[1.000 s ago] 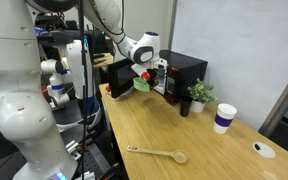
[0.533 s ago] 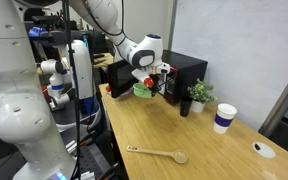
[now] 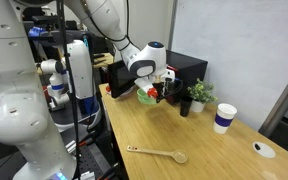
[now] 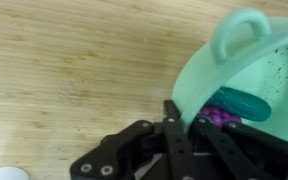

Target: Take the green pot out of the microwave

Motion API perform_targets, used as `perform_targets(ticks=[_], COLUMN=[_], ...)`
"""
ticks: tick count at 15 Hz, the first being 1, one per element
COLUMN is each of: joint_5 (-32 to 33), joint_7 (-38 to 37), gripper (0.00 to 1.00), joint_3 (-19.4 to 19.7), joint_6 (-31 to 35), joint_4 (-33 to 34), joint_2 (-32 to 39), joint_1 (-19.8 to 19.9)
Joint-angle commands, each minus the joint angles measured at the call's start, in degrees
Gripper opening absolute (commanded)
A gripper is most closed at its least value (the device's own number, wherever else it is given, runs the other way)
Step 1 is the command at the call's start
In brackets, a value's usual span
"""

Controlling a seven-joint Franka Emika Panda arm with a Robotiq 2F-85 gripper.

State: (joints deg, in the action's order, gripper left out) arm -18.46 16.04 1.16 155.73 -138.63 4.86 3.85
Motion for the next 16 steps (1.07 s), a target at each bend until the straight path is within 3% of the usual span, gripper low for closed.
perform_targets(ticks=[1, 10, 16], joint_5=[-5.40, -9.17, -16.95], joint_7=[6.93, 17.22, 23.77], gripper=[0.02, 0.02, 0.02], joint_3=[0.10, 3.24, 1.81], joint_6=[2.03, 4.03, 7.38], joint_4=[-2.15, -1.88, -2.08], joint_2=[-1.25, 1.53, 5.93], joint_1=[2.47, 6.36, 7.10])
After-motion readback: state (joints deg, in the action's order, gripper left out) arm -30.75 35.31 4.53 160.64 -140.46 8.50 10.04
